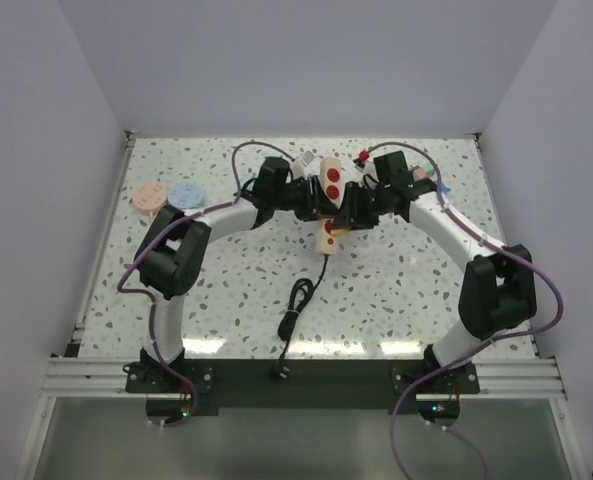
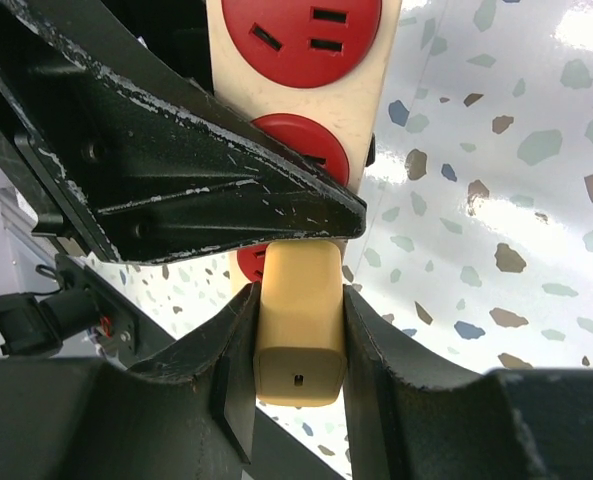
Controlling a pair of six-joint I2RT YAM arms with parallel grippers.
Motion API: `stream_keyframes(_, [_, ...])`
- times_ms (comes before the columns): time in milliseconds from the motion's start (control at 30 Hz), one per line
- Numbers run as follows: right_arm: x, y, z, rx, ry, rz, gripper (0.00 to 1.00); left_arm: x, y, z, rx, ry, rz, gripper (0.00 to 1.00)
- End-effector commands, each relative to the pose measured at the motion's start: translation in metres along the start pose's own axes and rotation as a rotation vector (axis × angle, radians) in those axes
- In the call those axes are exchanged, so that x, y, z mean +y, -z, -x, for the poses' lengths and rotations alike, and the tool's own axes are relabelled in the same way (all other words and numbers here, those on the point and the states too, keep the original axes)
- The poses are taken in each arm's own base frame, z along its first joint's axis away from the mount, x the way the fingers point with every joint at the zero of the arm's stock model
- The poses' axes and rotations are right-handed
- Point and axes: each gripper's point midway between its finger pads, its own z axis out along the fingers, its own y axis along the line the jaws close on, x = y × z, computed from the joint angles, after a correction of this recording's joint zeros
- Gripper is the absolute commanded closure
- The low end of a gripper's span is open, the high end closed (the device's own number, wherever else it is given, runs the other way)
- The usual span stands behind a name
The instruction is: Pull the plug off the socket
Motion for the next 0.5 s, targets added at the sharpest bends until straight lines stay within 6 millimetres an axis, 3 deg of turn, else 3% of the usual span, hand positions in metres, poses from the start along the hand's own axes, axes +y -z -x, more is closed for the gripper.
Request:
stream_keyframes(0, [0.039, 0.068, 0.025, -0.176, 0.147, 0.088, 1.0, 0.09, 0.008, -0.017, 0.04, 0.038, 0.245, 1.0])
stream_keyframes(100, [0.022, 0.077, 0.025, -0.206, 0.145, -0.018, 1.0, 0.092, 0.009, -0.016, 0.039, 0.041, 0.245, 1.0])
stream_keyframes(333, [0.031, 0.103, 0.046, -0.37, 0.135, -0.025, 1.0, 0.091, 0.013, -0.008, 0.025, 0.039, 0.235, 1.0])
stream_keyframes(433, [0.002, 0.097, 0.056, -0.381, 0.064, -0.154, 1.0, 0.074, 0.015, 0.002, 0.007, 0.027, 0.193, 1.0])
stream_keyframes(467, [-0.009, 0.09, 0.059, -0.375, 0.03, -0.185, 1.0, 0.059, 0.018, 0.01, -0.007, 0.009, 0.161, 1.0])
